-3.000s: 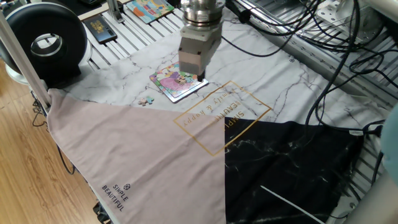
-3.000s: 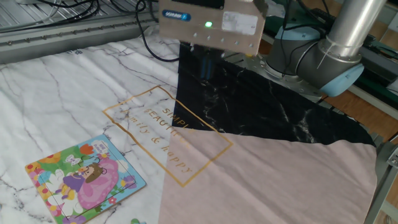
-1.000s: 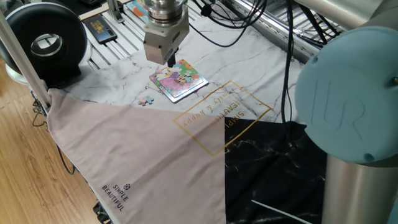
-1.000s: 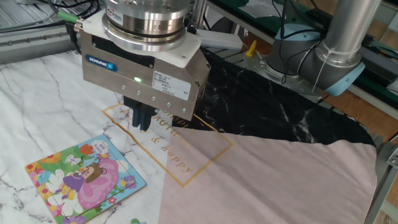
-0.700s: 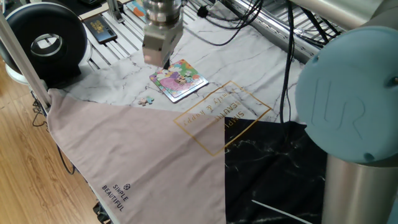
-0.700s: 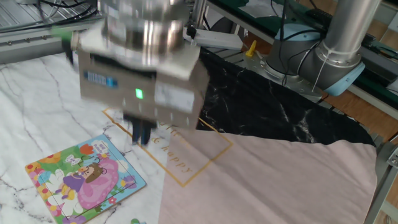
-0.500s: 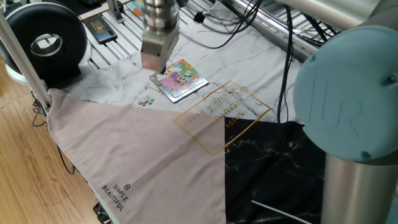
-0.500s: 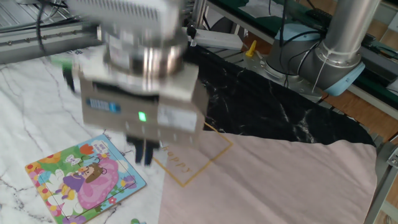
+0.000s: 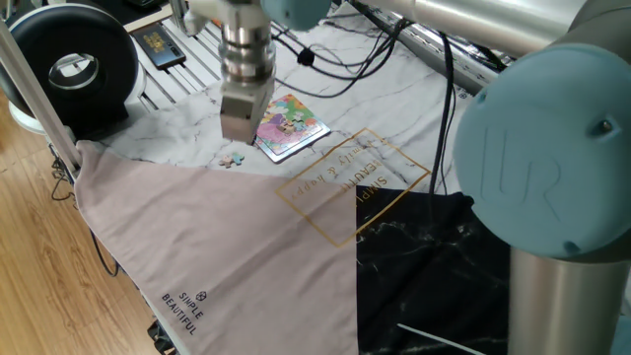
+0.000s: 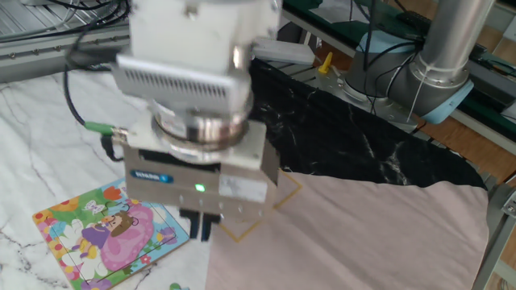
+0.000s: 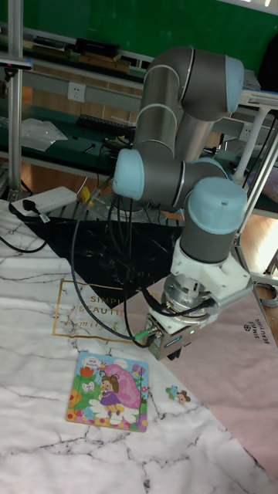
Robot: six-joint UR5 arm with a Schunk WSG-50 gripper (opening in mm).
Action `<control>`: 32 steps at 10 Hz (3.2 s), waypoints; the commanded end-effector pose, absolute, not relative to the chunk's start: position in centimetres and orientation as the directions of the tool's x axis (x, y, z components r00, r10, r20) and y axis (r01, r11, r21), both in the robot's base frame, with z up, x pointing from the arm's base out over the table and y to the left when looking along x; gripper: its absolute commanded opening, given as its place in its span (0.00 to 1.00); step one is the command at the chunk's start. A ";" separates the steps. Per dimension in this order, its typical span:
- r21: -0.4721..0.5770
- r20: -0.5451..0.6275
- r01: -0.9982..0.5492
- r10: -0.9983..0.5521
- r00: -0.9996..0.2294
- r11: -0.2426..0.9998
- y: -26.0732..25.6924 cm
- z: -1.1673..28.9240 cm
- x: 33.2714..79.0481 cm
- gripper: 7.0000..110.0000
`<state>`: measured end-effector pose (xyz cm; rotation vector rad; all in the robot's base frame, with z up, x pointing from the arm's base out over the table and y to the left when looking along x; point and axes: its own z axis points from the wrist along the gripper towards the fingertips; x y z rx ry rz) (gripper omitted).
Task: Assemble one piece of a puzzle
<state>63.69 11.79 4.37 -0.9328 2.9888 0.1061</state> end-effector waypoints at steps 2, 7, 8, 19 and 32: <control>-0.083 -0.090 -0.425 -0.431 -0.898 0.901 11.3 3.9 66.5 0.00; 0.024 -0.165 -0.559 -0.548 -0.820 0.829 15.0 4.1 66.6 0.00; -0.024 -0.119 -0.546 -0.544 -0.830 0.838 13.4 3.9 66.4 0.00; -0.111 -0.015 -0.556 -0.561 -0.828 0.824 10.5 3.4 65.6 0.00; 0.067 -0.047 -0.814 -0.813 -0.580 0.577 15.9 0.6 67.8 0.36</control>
